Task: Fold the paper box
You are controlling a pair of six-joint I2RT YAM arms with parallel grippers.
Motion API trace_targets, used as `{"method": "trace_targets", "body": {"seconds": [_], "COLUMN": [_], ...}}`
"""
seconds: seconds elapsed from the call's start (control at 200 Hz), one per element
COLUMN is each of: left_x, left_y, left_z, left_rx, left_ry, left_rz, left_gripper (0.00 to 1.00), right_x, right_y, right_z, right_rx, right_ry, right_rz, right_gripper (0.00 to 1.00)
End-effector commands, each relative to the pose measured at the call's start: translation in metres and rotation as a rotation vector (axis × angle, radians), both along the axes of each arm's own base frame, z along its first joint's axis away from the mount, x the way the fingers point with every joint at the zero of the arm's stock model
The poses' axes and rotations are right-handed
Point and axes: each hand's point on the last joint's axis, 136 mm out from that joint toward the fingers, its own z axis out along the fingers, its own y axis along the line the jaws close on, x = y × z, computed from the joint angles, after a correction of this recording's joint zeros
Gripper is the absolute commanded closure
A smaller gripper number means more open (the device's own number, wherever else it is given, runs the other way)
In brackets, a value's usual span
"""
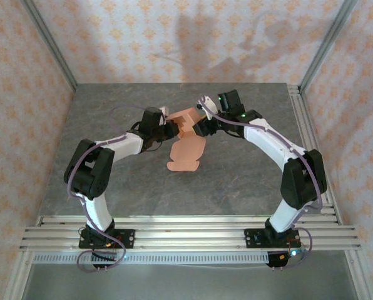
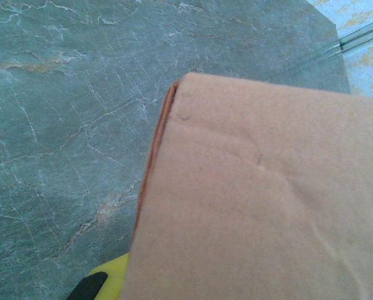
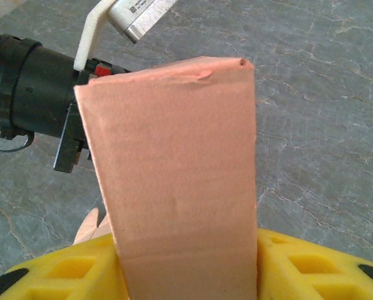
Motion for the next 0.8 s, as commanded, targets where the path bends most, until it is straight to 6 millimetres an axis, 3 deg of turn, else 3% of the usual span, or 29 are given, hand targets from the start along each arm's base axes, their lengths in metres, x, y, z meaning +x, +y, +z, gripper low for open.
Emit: {"method": "trace_targets", "body": {"seconds": [0.0, 0.245, 0.425, 0.571, 0.676, 0.796], "left_x": [0.009, -0.001, -0.010, -0.018, -0.038, -0.062], "left_y": [0.000, 0.008, 0.020, 0.031, 0.041, 0.065], "left_z": [0.009, 0.005, 0.007, 0.010, 0.009, 0.006], "left_rx": [-0.007, 0.044, 0.100, 0.184, 0.335, 0.511], "left_ry": [-0.026, -0.029, -0.031, -0.008, 0.133, 0.295], "left_rz": [0.025, 0.006, 0.006, -0.042, -0.156, -0.218], "left_gripper": [1.00, 1.00, 1.00, 1.00, 1.00, 1.00], "right_x": [-0.011, 0.012, 0.030, 0.039, 0.043, 0.038], "right_y": [0.009, -0.009, -0.037, -0.064, -0.080, -0.086], "right_z": [0.019, 0.033, 0.049, 0.062, 0.064, 0.061], "right_rx": [0.045, 0.064, 0.136, 0.213, 0.252, 0.286], "right_ry": [-0.035, -0.094, -0.146, -0.168, -0.145, -0.092], "right_rz": [0.026, -0.118, -0.272, -0.401, -0.513, -0.569], "right_gripper": [0.49, 0.27, 0.10, 0.08, 0.08, 0.08]}}
